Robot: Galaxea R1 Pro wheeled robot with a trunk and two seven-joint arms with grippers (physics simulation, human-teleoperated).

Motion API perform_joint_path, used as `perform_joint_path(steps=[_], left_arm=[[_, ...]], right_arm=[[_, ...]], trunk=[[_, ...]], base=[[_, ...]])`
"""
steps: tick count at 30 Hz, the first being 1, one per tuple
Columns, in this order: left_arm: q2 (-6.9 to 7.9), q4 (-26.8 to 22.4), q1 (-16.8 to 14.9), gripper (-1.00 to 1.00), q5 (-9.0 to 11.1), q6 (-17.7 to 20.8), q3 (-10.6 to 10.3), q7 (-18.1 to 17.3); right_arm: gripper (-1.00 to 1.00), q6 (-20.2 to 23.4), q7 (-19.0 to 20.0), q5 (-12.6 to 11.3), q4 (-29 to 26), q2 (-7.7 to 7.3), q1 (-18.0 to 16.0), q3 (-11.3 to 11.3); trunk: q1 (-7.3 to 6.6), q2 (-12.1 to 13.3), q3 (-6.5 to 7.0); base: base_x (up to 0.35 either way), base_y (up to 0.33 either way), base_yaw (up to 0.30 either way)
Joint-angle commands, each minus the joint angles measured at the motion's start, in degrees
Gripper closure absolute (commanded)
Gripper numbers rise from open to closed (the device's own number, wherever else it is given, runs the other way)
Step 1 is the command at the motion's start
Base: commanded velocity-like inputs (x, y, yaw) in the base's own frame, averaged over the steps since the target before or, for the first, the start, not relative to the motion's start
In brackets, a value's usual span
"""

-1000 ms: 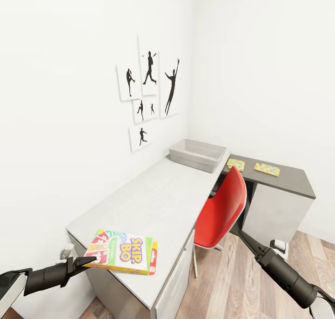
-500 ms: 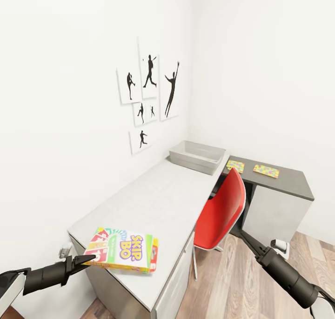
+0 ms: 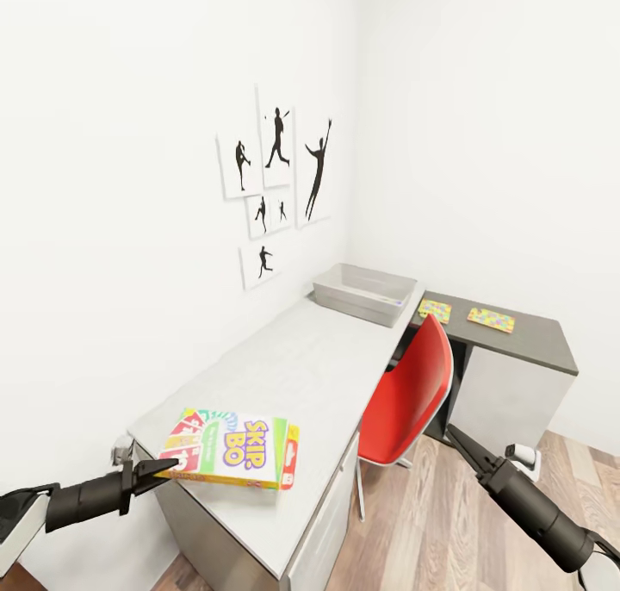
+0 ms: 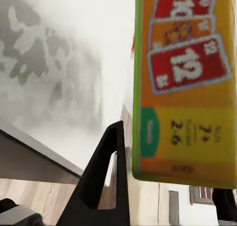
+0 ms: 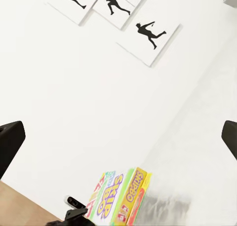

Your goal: Put all the toys in the child's room - the three board games (two on the bed and one on the table), the two jigsaw puzzles on the table, and the tennis ball on the table - inside the toy box on the table in the child's room.

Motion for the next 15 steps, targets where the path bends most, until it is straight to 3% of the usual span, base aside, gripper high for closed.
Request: perform_joint_path(steps=[1, 8, 15], left_arm=[[0.01, -0.1, -0.3, 1.0, -0.1, 1.1, -0.1, 0.0], [0.09, -0.8, -0.8, 1.0, -0.4, 2.3, -0.3, 0.2], [1.66, -1.0, -0.9, 1.0, -0.5, 2.5, -0.3, 0.0]], right_arm=[[-1.0, 0.4, 0.0, -0.2, 0.0, 0.0, 0.0, 0.0], [-1.0, 0.3, -0.1, 0.2, 0.1, 0.18, 0.0, 0.1], [-1.0, 0.1, -0.1, 0.4, 0.1, 0.49, 0.0, 0.3]], trunk=[[-0.22, 0.4, 0.15], [-1.76, 3.2, 1.79], [-3.29, 6.0, 3.49]], base=[[0.0, 0.0, -0.102], [0.0, 0.0, -0.178], [-0.001, 0.0, -0.215]])
